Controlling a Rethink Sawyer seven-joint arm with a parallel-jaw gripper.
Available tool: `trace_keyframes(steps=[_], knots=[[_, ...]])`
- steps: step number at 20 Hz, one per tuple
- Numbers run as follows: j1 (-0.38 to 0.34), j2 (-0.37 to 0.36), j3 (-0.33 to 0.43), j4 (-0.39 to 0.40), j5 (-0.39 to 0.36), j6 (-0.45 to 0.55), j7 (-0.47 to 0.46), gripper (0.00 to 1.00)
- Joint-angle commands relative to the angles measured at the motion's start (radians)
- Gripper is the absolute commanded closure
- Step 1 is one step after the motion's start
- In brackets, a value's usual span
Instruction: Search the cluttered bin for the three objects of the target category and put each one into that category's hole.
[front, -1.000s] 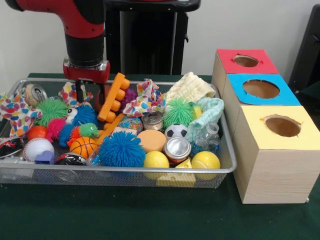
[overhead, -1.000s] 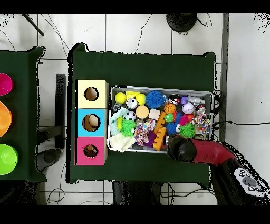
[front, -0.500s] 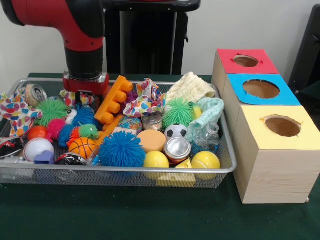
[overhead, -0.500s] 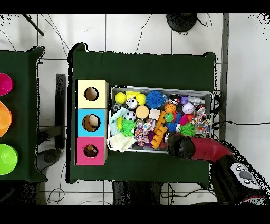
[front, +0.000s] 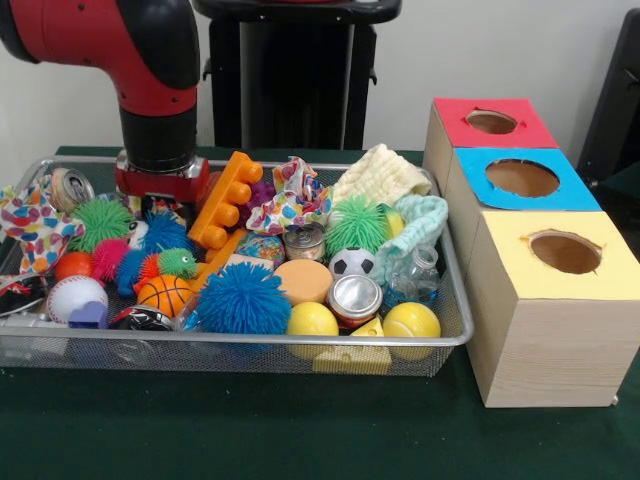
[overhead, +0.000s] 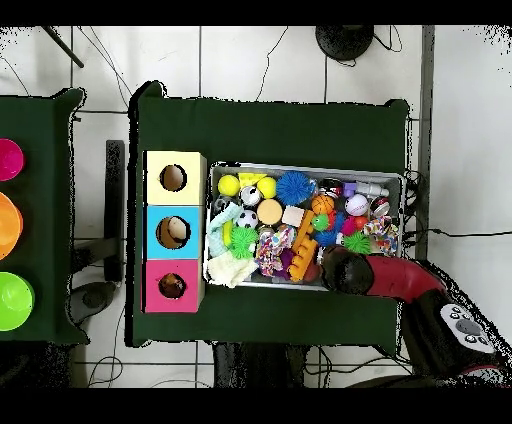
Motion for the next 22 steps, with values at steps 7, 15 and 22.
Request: trace_keyframes(steps=[7,15,22], knots=[[-0.054,0.064,0.057,-0.160,-0.075,0.065,-0.122,0.00],[-0.054,0.039,0.064,-0.155,-0.068,0.090,-0.130,0.00],[-0.085,0.027,0.108,-0.135,-0.051,0.110,-0.161,1.00]])
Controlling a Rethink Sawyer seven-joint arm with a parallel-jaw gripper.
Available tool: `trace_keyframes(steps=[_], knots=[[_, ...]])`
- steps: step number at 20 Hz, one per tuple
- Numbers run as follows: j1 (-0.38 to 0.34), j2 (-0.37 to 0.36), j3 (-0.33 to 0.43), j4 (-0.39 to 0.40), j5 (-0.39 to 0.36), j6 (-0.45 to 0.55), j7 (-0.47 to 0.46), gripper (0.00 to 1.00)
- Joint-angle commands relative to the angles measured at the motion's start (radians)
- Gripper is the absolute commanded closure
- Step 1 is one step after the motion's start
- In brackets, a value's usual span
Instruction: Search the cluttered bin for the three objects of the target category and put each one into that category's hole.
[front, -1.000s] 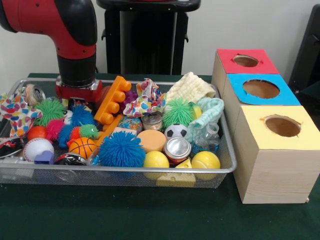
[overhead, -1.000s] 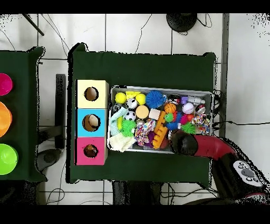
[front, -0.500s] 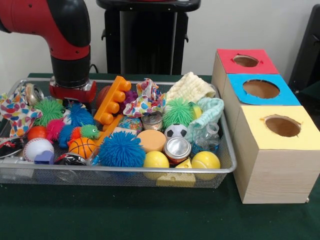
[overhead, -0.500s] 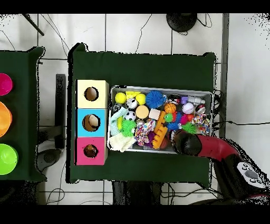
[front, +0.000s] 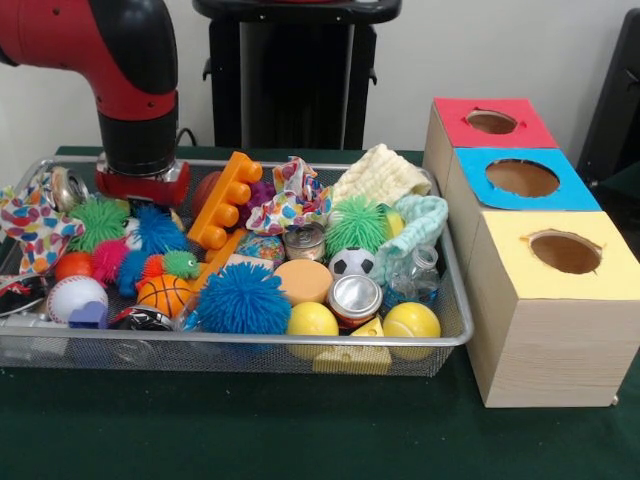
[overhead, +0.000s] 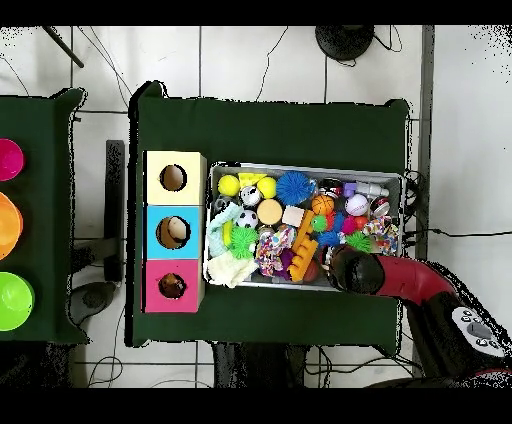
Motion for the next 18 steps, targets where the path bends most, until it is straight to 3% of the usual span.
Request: trace_keyframes(steps=[1,14,18], knots=[[-0.038,0.003,0.090,-0.104,-0.041,0.102,-0.153,1.00],[-0.029,-0.220,0.149,0.020,0.025,0.281,-0.160,1.00],[-0.021,-0.237,0.175,0.016,0.033,0.319,-0.154,1.00]])
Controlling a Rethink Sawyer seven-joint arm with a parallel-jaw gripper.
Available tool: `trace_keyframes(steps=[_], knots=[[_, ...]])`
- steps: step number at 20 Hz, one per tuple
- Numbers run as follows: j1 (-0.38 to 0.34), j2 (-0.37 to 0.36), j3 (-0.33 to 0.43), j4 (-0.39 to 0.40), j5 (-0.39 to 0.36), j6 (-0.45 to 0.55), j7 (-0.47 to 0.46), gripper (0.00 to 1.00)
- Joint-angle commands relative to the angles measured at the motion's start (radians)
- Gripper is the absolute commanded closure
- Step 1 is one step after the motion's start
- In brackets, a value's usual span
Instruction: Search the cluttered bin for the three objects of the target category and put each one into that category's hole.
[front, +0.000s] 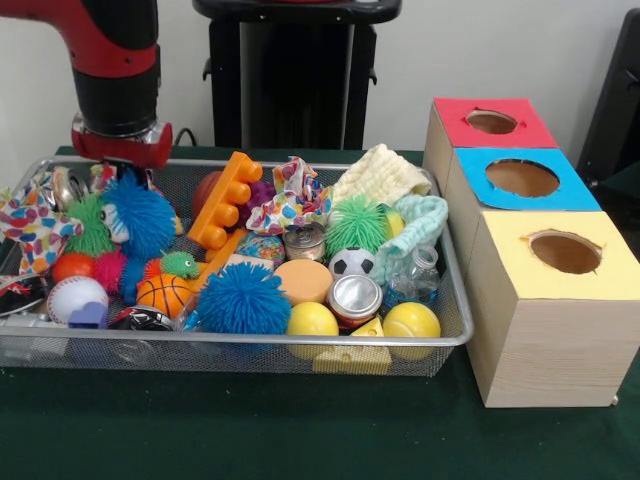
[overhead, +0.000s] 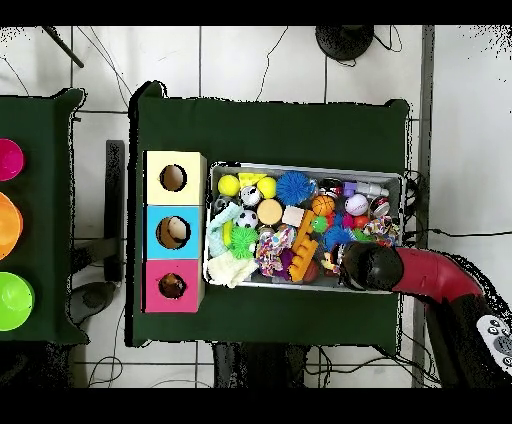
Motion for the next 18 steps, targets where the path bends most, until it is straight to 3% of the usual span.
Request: trace_keyframes(steps=[1,10,18], knots=[[0.009,-0.086,0.119,-0.014,0.037,0.132,-0.158,1.00],[0.070,-0.081,0.145,-0.094,0.045,0.243,-0.141,1.00],[0.135,-0.135,0.124,-0.048,0.074,0.258,-0.052,1.00]])
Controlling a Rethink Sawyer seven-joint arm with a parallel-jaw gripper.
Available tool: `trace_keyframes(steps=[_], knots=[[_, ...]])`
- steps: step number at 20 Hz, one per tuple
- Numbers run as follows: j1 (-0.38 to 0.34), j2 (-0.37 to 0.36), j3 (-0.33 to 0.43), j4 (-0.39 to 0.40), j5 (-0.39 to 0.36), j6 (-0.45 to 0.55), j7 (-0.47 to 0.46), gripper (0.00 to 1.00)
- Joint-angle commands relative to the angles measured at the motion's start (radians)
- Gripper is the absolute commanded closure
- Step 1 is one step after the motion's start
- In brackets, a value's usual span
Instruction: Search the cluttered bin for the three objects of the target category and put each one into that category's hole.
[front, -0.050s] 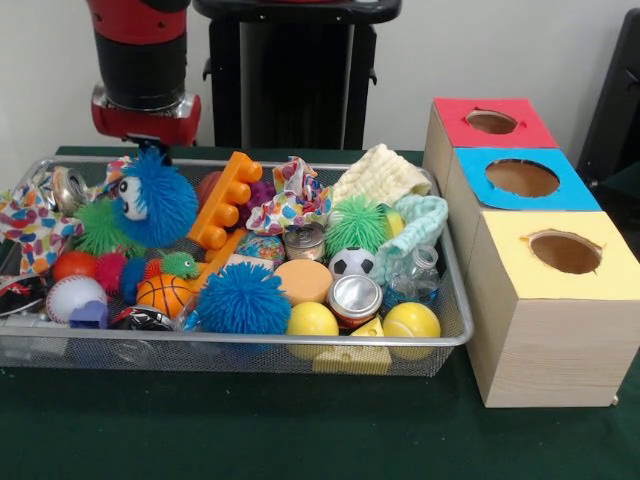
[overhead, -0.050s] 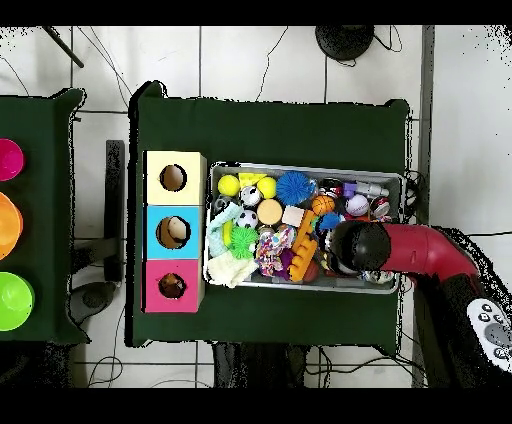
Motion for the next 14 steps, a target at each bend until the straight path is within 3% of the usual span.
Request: trace_keyframes(steps=[1,14], knots=[[0.059,-0.057,0.066,-0.007,0.052,0.096,-0.036,1.00],[0.234,-0.071,-0.025,0.133,0.139,-0.053,0.209,1.00]])
